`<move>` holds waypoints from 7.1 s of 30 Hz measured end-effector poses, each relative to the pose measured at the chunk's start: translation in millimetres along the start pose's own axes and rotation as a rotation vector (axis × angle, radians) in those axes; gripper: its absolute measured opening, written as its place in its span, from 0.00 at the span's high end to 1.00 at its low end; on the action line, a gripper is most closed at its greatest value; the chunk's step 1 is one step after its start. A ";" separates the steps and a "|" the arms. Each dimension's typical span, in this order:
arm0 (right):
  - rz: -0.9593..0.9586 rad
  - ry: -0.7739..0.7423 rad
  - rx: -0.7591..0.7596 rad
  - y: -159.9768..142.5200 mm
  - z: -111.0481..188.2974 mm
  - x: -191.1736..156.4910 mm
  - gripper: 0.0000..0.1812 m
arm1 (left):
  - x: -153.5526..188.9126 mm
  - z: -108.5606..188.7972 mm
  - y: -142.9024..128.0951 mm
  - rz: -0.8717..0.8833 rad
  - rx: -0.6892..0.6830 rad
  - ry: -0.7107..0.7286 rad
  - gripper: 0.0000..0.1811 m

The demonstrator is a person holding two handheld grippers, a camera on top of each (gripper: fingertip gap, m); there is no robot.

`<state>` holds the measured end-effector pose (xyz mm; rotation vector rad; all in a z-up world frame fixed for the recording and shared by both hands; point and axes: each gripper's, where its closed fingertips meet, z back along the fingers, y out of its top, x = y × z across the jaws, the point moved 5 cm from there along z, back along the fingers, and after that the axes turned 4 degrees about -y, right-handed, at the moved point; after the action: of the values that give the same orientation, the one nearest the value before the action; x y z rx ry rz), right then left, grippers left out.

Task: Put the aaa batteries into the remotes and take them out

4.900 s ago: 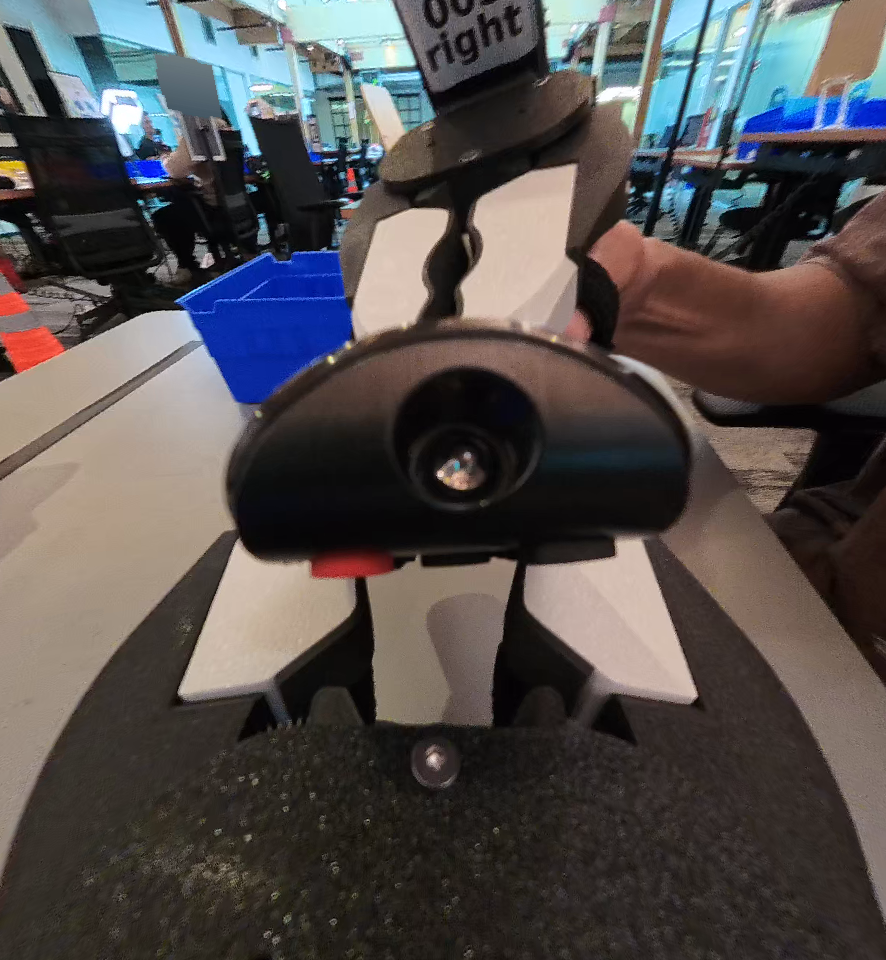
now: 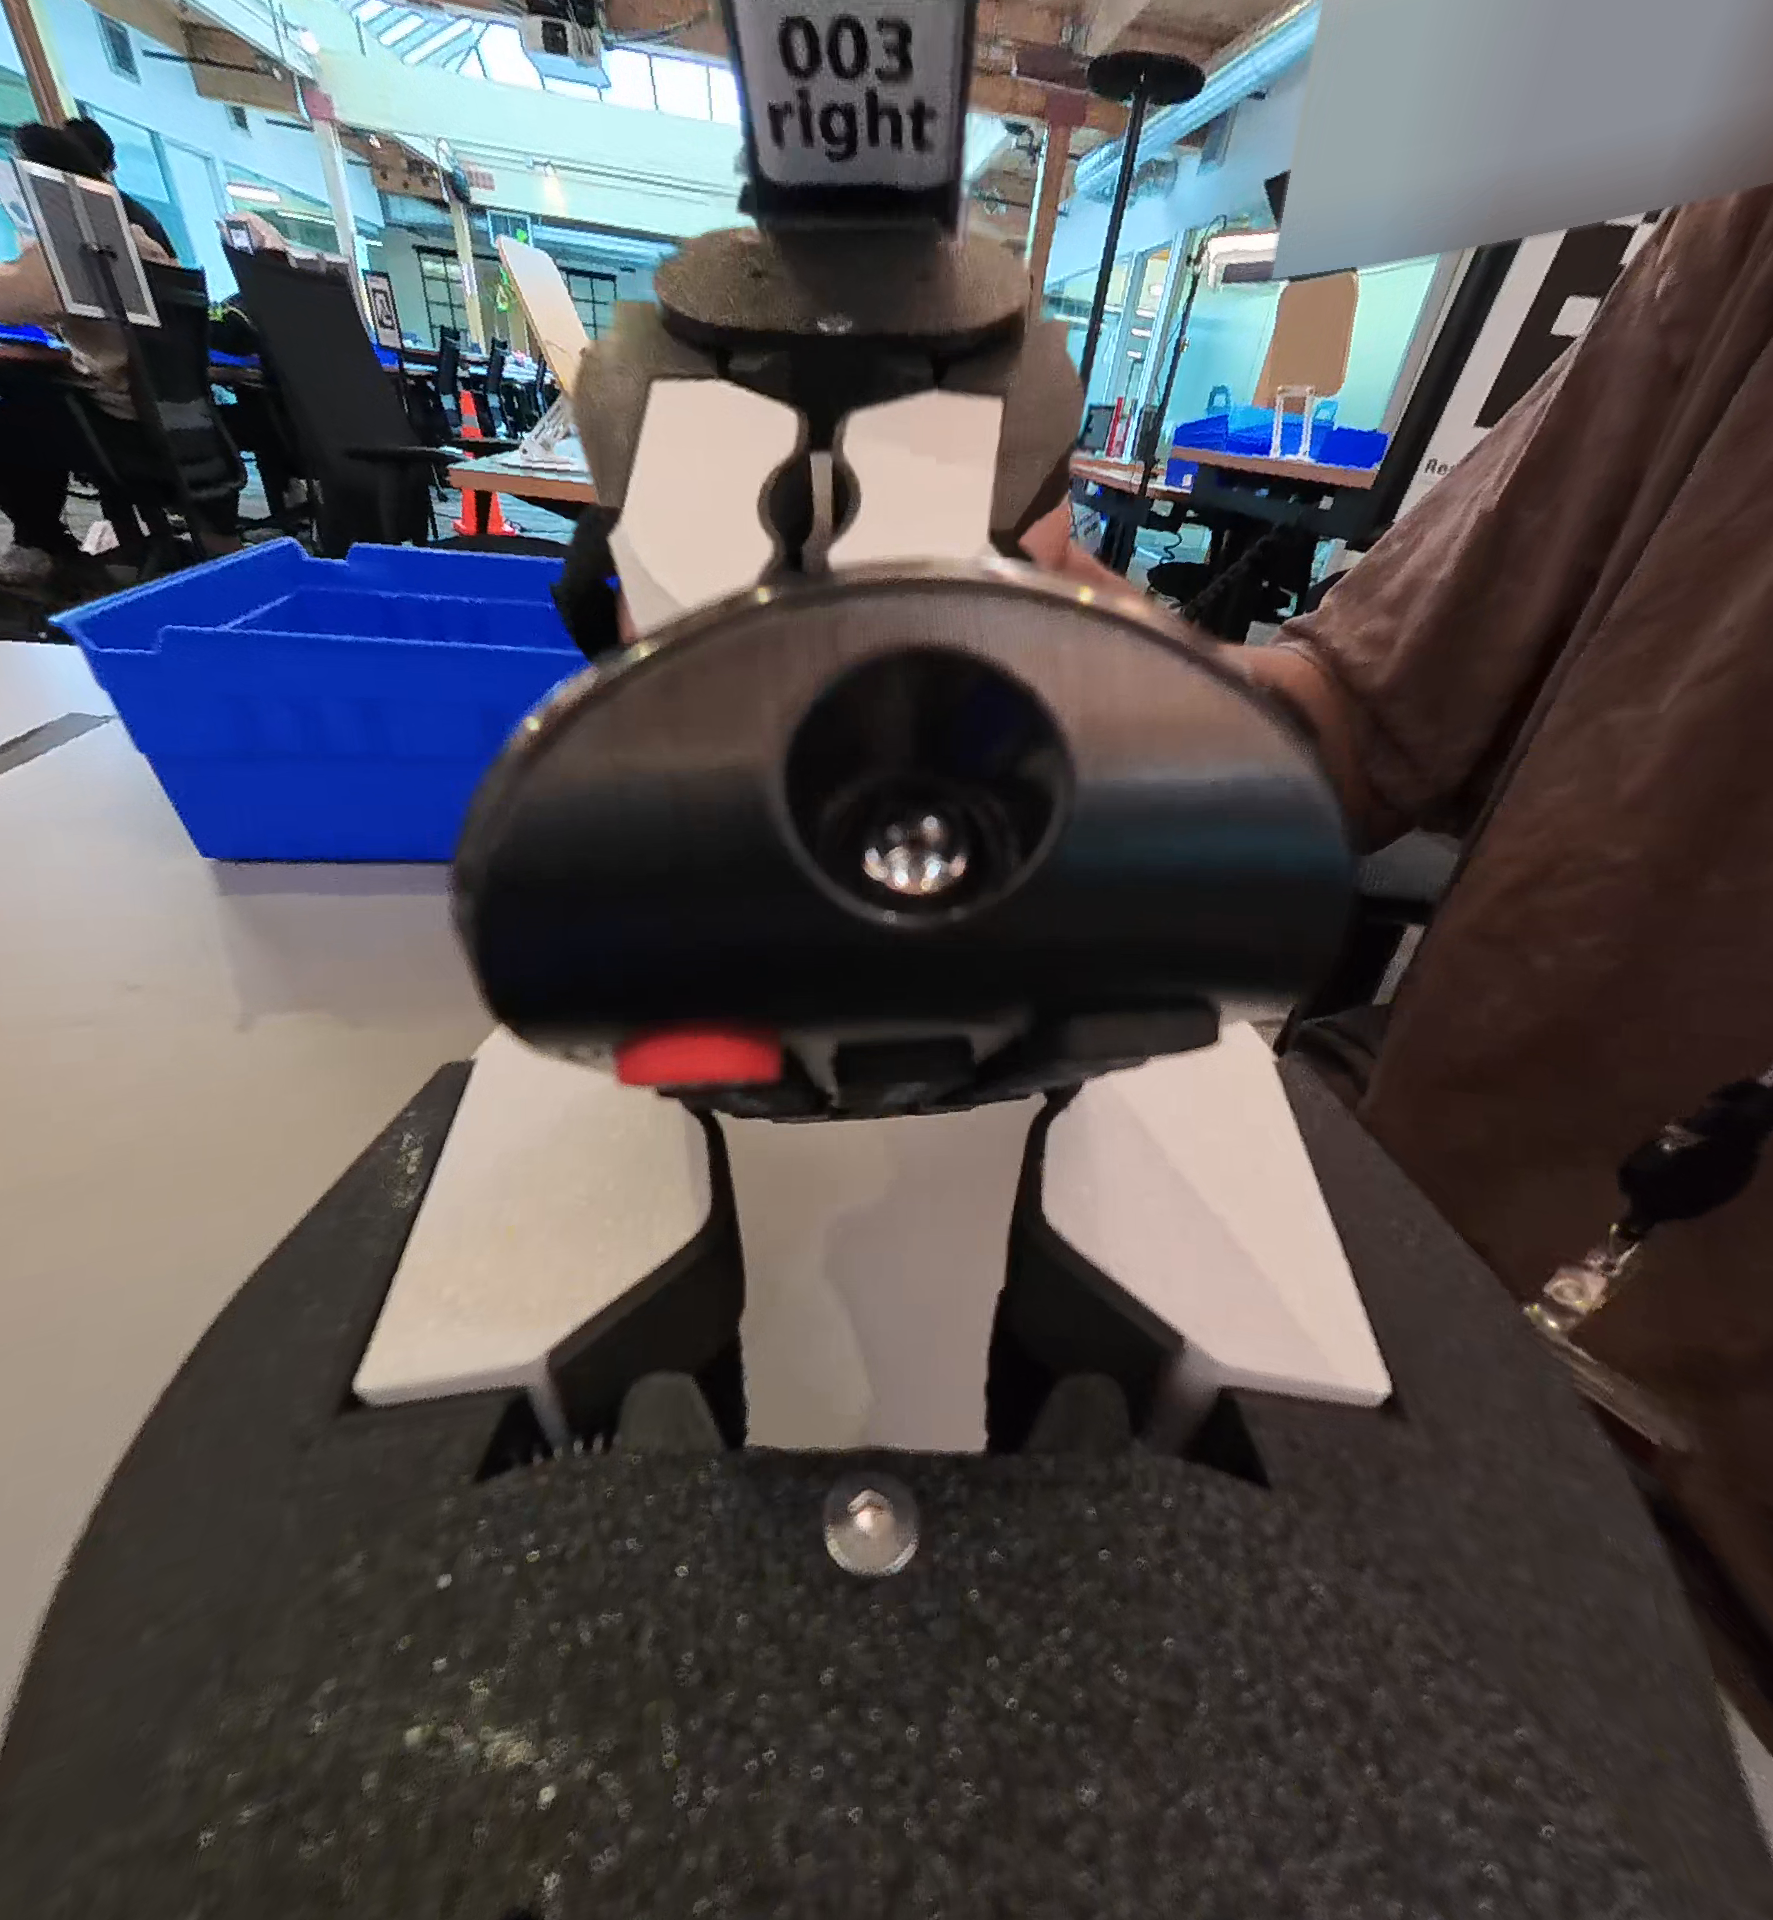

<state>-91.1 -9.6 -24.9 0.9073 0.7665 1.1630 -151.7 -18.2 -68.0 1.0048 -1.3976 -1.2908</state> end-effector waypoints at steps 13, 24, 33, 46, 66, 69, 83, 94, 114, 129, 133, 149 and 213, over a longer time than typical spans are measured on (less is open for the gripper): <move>0.141 0.116 0.165 0.1 -2.7 -16.7 0.91 | 3.6 -5.6 -3.9 0.044 0.001 -0.038 0.67; 0.140 0.016 0.066 3.2 -10.3 -16.6 0.87 | -5.9 -7.2 -4.4 0.040 -0.022 0.092 0.67; -0.037 -0.234 0.008 15.4 -26.3 -14.1 0.83 | -28.2 6.4 2.4 -0.031 -0.022 0.443 0.67; 0.084 -0.388 -0.106 5.5 -35.0 -20.2 0.84 | -28.5 3.3 -8.5 0.019 -0.074 0.454 0.67; 0.050 -0.410 -0.109 6.5 -32.3 -15.9 0.85 | -33.2 2.8 -8.1 0.027 -0.073 0.442 0.67; 0.057 -0.431 -0.124 6.9 -32.5 -16.6 0.85 | -33.9 3.7 -8.7 0.030 -0.077 0.453 0.67; 0.000 -0.425 -0.121 -4.3 -38.6 -13.8 0.86 | -37.9 3.9 -19.7 0.081 -0.094 0.485 0.68; -0.086 -0.391 -0.132 -8.8 -36.6 -13.0 0.85 | -37.3 2.6 -23.2 0.028 -0.176 0.511 0.67; -0.589 0.020 0.201 -34.0 13.9 42.5 0.74 | -21.3 30.6 20.7 0.007 0.138 0.271 0.67; 0.003 -0.011 0.096 -56.5 -31.2 -13.6 0.70 | 1.6 17.3 24.7 0.045 0.212 0.077 0.67; 0.057 -0.020 0.032 -55.5 -22.0 -7.5 0.70 | -1.3 15.4 19.4 0.037 0.168 0.094 0.66; 0.055 0.052 0.096 -57.9 6.5 3.2 0.70 | -8.1 6.9 10.5 0.100 0.100 0.134 0.67; -0.811 0.445 0.135 -54.5 -7.3 13.3 0.69 | 12.8 -7.9 -17.1 0.040 -0.148 -0.054 0.67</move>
<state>-71.5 -2.9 -77.5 0.3561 1.4228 0.5833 -147.2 -34.1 -83.6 0.8439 -1.3349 -1.3798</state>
